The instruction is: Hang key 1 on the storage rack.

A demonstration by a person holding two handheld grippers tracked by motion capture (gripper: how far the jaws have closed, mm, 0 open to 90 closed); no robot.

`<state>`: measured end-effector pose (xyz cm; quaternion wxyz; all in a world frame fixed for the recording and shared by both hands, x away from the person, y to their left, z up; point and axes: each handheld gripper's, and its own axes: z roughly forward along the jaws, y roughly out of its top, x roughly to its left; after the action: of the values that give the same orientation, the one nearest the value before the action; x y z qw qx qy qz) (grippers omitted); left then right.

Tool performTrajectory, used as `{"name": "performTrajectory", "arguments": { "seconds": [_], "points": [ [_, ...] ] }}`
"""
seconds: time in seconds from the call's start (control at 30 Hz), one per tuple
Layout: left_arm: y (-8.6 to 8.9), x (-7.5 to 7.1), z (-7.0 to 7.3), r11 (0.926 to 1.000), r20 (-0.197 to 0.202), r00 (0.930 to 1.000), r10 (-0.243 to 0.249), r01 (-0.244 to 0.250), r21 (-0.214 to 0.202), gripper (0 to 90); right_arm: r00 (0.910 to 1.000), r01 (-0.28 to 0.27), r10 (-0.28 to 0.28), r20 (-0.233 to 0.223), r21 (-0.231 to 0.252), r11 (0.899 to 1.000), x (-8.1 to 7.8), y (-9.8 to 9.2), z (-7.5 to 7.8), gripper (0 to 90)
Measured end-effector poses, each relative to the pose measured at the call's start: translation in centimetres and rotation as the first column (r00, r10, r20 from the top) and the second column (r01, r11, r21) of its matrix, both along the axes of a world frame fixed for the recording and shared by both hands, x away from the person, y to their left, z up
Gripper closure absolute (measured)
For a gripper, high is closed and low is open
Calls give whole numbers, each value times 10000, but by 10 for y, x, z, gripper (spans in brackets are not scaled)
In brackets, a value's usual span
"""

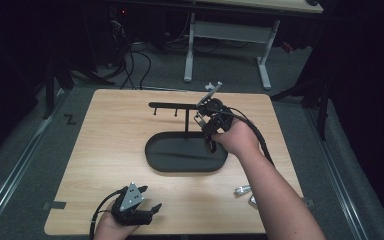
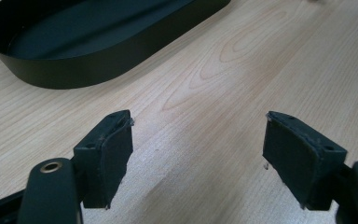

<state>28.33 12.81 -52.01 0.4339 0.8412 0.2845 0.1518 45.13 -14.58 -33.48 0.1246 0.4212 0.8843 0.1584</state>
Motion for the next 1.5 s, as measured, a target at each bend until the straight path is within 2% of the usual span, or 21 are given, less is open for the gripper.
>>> {"name": "performTrajectory", "arguments": {
  "seconds": [0.3,0.63,0.93,1.0,1.13,1.3,1.43,1.5],
  "points": [
    [-1,0,-1,10000,-51,10000,-41,41,44,244,9996,244,-243,104,-44,9997,9,1,-3,800],
    [-1,0,-1,9999,-104,9999,-97,98,99,243,9991,397,-394,167,-188,9990,21,7,-17,795],
    [-2,0,-3,9999,-107,9999,-115,117,125,241,9970,743,-744,200,38,9972,28,10,-28,766],
    [-2,0,-3,9999,-110,9999,-108,109,124,241,9975,646,-647,269,20,9979,28,10,-29,744],
    [-1,1,-3,9999,-87,9999,-92,93,117,240,9982,540,-546,259,230,9983,21,6,-29,686],
    [-2,1,-3,9999,-96,9999,-101,102,127,240,9976,498,-526,448,611,9969,1,-10,-31,589],
    [-3,1,-3,9998,-84,9999,-108,110,169,240,9971,430,-477,592,791,9959,-19,-25,-41,524],
    [-4,1,-4,9999,-54,10000,-75,75,139,241,9964,593,-650,548,996,9933,-30,-34,-49,501]
  ]
}}
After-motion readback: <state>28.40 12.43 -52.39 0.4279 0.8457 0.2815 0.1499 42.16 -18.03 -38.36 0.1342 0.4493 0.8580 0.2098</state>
